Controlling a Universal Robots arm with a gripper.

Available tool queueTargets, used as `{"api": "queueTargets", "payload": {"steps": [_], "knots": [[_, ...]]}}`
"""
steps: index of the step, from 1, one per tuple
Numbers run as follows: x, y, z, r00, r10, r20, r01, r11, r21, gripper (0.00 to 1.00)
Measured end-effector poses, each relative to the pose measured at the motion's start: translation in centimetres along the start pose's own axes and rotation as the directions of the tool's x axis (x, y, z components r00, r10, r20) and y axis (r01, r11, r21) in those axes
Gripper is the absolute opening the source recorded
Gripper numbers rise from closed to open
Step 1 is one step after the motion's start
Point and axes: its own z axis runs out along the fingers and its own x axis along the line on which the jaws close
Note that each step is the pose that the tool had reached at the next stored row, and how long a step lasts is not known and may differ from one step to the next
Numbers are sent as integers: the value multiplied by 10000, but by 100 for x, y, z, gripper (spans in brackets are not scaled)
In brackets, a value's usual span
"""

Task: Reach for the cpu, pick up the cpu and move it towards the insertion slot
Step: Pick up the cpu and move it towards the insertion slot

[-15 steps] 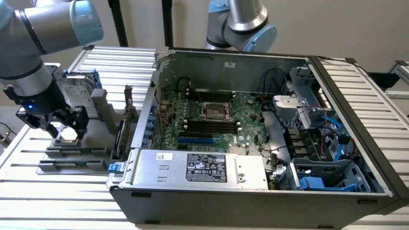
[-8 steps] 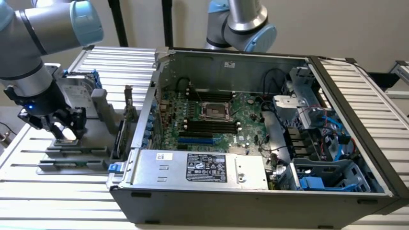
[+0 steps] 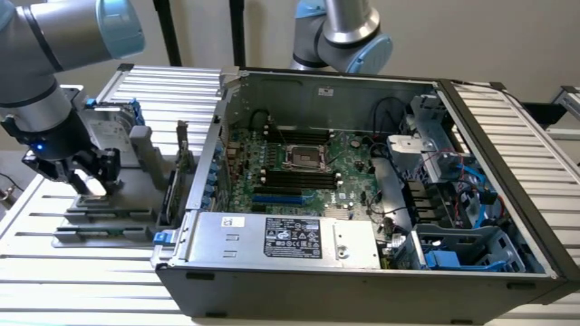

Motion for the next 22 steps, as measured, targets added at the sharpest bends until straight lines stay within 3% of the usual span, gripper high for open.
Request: {"api": "queueTargets", "payload": {"steps": [15, 22], "knots": [[-2, 26, -680, 10000, -1, -4, 1, 10000, 0, 54], [-59, 33, -999, 10000, -1, -6, 1, 10000, 1, 54]]}}
